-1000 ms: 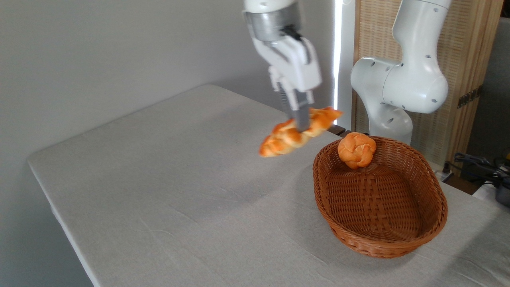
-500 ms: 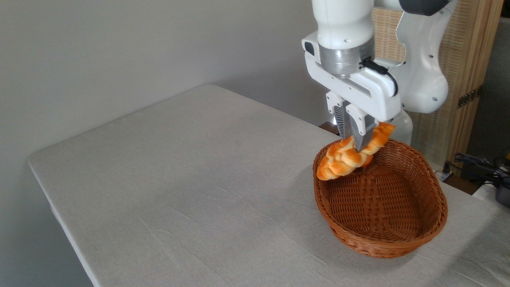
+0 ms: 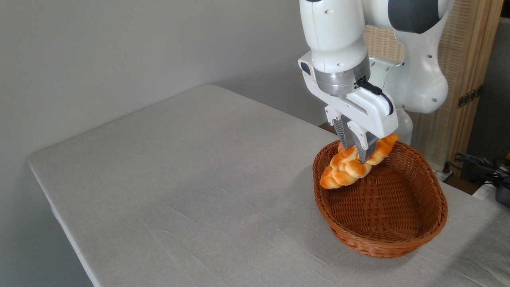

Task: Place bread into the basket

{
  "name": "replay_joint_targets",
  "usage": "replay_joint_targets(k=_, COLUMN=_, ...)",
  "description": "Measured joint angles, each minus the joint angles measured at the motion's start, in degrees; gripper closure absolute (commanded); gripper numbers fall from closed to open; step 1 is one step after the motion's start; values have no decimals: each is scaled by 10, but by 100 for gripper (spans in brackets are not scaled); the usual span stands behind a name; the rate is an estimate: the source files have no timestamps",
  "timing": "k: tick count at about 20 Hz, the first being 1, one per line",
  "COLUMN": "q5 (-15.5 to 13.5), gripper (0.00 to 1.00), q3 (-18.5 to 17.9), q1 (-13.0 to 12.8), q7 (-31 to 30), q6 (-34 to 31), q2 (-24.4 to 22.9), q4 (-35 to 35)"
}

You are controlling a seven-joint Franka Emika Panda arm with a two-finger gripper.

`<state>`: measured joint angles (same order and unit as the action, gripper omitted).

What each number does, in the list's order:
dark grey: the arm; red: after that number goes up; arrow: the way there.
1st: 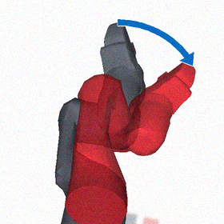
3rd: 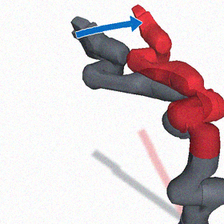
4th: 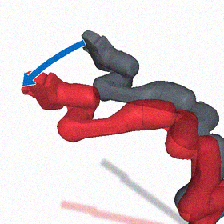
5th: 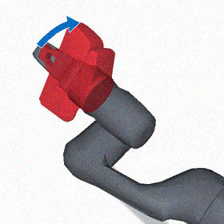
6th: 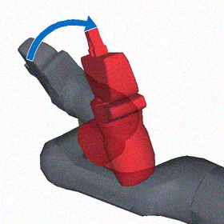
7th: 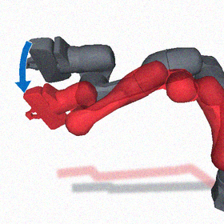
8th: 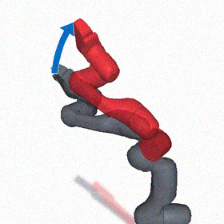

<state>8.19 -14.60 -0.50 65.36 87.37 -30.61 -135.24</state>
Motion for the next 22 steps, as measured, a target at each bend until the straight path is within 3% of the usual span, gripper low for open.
replay_joint_targets(k=4, q5=11, gripper=0, q3=0, q1=0, q7=0, q6=0, q2=1, q4=0)
replay_joint_targets(k=17, q5=14, gripper=0, q3=1, q1=-7, q7=0, q6=11, q2=-1, q4=13)
replay_joint_targets(k=18, q5=-1, gripper=0, q3=2, q1=-9, q7=0, q6=15, q2=-1, q4=27)
replay_joint_targets(k=22, q5=-117, gripper=0, q3=12, q1=-12, q7=-12, q6=21, q2=23, q4=135)
